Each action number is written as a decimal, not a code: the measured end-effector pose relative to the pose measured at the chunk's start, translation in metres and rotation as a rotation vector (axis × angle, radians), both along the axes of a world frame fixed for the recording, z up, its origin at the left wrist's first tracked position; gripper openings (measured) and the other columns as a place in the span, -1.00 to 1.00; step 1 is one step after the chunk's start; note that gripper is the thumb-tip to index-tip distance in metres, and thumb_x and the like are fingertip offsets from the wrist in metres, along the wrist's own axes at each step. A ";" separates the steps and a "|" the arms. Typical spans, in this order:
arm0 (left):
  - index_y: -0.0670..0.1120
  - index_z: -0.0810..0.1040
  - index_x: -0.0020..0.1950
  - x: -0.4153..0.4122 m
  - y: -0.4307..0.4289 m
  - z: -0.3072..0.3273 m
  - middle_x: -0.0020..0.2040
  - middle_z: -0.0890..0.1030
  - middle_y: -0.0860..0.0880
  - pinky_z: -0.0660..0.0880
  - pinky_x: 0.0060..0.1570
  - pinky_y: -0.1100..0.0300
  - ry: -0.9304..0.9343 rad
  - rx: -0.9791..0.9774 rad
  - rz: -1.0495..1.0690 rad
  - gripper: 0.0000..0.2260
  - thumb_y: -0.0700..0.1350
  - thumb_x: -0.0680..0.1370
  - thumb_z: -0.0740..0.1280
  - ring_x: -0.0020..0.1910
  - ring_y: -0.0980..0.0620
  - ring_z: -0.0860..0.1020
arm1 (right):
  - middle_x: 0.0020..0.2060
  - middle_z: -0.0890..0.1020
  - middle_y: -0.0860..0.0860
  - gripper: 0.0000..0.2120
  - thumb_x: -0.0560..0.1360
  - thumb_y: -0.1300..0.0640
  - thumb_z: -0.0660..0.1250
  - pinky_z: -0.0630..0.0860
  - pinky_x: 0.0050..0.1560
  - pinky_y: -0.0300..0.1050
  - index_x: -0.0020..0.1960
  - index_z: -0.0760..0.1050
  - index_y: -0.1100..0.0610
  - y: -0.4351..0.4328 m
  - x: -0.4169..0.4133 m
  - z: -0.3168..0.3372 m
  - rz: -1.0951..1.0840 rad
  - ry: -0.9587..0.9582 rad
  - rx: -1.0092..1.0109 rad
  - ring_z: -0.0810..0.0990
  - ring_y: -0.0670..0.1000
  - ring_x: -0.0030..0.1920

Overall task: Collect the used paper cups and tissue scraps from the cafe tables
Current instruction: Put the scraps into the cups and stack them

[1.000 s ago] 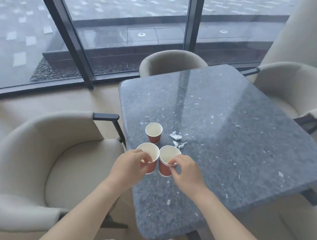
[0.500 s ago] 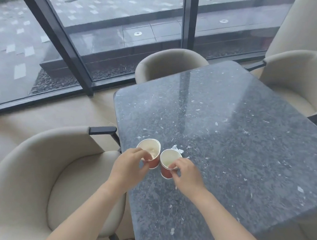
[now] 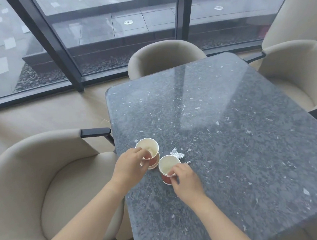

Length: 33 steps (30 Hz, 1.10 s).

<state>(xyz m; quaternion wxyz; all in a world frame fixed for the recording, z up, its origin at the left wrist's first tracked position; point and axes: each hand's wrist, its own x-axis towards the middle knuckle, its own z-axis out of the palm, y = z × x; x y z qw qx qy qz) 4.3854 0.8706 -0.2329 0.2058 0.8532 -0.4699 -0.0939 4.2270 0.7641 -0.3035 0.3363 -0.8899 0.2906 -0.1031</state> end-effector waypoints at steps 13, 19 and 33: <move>0.04 0.55 0.01 -0.001 -0.007 -0.022 0.01 0.58 0.13 0.48 -0.08 0.08 0.073 0.078 -0.046 -0.87 -0.07 0.47 0.36 0.02 0.02 0.51 | -0.06 0.59 -0.08 -0.89 0.41 0.12 0.40 0.47 0.01 -0.14 -0.06 0.57 0.06 -0.005 -0.010 0.000 0.001 -0.028 0.025 0.46 -0.05 0.05; 0.02 0.56 0.02 -0.006 -0.021 -0.031 0.09 0.54 0.08 0.46 -0.04 0.09 0.089 0.004 -0.106 -0.86 -0.07 0.46 0.38 0.08 0.01 0.48 | -0.09 0.60 -0.06 -0.90 0.44 0.16 0.38 0.46 -0.04 -0.14 -0.04 0.56 0.08 -0.025 -0.012 0.003 -0.058 -0.049 0.018 0.48 -0.02 0.00; 0.18 0.17 0.45 -0.002 -0.026 -0.088 0.54 0.04 0.01 -0.08 0.45 -0.02 -0.121 0.274 -0.161 -0.56 0.10 0.56 0.12 0.51 -0.01 -0.05 | 0.28 0.43 -0.10 -0.62 0.42 0.11 0.39 0.36 0.22 -0.10 0.23 0.46 0.01 -0.070 0.020 -0.037 0.023 0.251 0.061 0.35 -0.02 0.29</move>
